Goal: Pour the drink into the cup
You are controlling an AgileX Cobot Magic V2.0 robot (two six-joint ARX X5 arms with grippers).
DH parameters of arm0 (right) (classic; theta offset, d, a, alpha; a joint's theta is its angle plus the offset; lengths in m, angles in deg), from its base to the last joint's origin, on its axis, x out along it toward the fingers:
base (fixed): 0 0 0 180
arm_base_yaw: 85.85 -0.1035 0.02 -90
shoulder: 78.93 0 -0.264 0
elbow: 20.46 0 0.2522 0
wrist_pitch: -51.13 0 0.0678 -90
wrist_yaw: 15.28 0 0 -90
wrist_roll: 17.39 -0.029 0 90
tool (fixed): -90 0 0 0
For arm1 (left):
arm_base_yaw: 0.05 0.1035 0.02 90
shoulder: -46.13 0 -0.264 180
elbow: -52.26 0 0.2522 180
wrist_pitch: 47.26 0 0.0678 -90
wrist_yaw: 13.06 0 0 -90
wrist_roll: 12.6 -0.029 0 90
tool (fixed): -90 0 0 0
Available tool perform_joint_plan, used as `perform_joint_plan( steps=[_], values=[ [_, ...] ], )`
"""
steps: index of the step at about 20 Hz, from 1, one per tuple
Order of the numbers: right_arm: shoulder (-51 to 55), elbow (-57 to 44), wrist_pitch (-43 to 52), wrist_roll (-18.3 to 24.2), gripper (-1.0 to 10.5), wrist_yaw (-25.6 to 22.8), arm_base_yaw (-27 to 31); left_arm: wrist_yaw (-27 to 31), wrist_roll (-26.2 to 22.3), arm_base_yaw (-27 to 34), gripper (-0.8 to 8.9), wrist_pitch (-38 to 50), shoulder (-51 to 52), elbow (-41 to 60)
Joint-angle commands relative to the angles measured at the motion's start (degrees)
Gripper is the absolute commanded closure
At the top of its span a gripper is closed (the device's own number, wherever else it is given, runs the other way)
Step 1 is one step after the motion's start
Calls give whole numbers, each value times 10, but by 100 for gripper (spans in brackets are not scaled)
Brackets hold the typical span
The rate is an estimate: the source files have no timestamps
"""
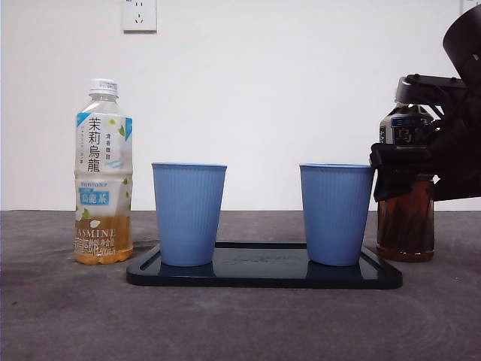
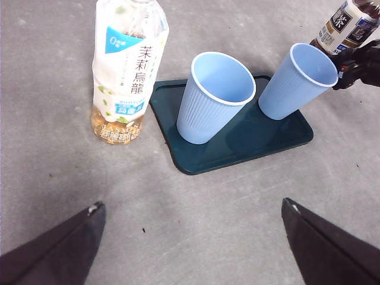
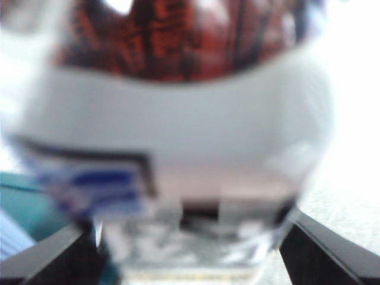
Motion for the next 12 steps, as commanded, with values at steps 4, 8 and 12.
perform_joint_plan(
  steps=[4,8,12],
  values=[
    [49,3,-46,20,527,15,-2,-1,-7,-1,336,5,-2,-12],
    [128,3,-171,3,526,15,-2,5,-11,-1,335,16,-2,-12],
    [240,3,-328,-12,527,16,-12,33,-12,-1,279,65,-6,-7]
  ],
)
